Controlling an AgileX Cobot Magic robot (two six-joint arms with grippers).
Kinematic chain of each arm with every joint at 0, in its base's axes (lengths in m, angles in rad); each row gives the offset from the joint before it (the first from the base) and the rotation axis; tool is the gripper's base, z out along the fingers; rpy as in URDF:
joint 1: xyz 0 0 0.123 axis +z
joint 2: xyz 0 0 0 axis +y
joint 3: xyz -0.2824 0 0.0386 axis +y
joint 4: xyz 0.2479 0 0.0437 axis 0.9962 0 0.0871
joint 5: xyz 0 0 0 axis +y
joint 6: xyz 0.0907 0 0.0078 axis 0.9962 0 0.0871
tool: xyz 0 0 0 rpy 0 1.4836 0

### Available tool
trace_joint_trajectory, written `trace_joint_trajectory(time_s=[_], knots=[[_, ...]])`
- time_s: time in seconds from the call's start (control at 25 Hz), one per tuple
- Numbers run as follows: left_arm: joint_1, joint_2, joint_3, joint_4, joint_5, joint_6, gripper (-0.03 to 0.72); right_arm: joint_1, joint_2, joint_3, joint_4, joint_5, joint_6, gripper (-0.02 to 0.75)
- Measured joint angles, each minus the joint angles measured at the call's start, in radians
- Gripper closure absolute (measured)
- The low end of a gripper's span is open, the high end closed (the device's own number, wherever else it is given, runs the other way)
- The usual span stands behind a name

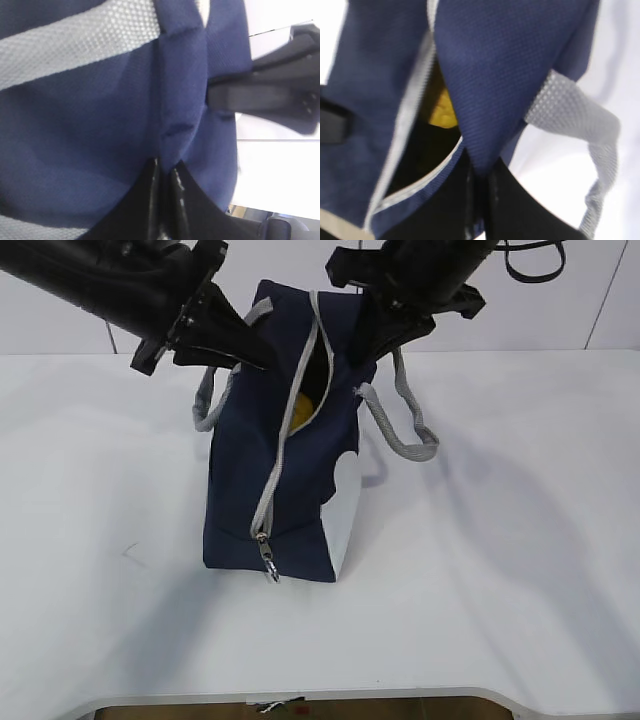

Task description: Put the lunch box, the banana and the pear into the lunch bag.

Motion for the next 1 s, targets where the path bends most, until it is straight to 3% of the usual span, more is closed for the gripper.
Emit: trace_joint_trajectory(time_s=[0.16, 0.32, 0.6, 1.0], knots=[[0.006, 0.000, 0.000, 0.000, -0.015, 0.000, 0.681, 0.000, 0.005, 0.000, 0.055, 0.000, -0.010, 0.685], [0.010, 0.000, 0.000, 0.002, -0.022, 0.000, 0.670, 0.000, 0.017, 0.000, 0.080, -0.011, -0.014, 0.606], [0.012, 0.000, 0.000, 0.000, 0.003, 0.005, 0.475, 0.000, 0.032, 0.000, 0.117, -0.024, -0.014, 0.360], [0.128, 0.000, -0.030, 0.000, 0.093, 0.021, 0.432, 0.000, 0.000, 0.000, 0.117, -0.023, -0.021, 0.328]])
